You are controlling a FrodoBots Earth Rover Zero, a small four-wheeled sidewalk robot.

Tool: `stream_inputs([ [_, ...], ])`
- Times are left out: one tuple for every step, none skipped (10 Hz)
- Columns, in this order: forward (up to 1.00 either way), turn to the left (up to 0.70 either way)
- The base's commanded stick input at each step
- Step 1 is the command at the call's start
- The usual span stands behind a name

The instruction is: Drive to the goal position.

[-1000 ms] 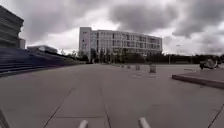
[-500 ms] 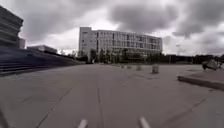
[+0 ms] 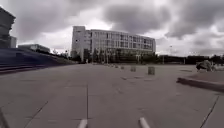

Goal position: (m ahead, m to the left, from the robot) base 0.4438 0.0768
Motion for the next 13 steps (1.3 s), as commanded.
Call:
stream_inputs([
  [0.85,0.0],
  [0.85,0.0],
  [0.85,0.0],
  [0.85,0.0],
  [0.85,0.0],
  [0.85,0.0],
  [0.85,0.0],
  [0.85,-0.03],
  [0.85,-0.12],
  [0.85,-0.31],
  [0.85,-0.24],
  [0.85,-0.06],
  [0.85,0.0],
])
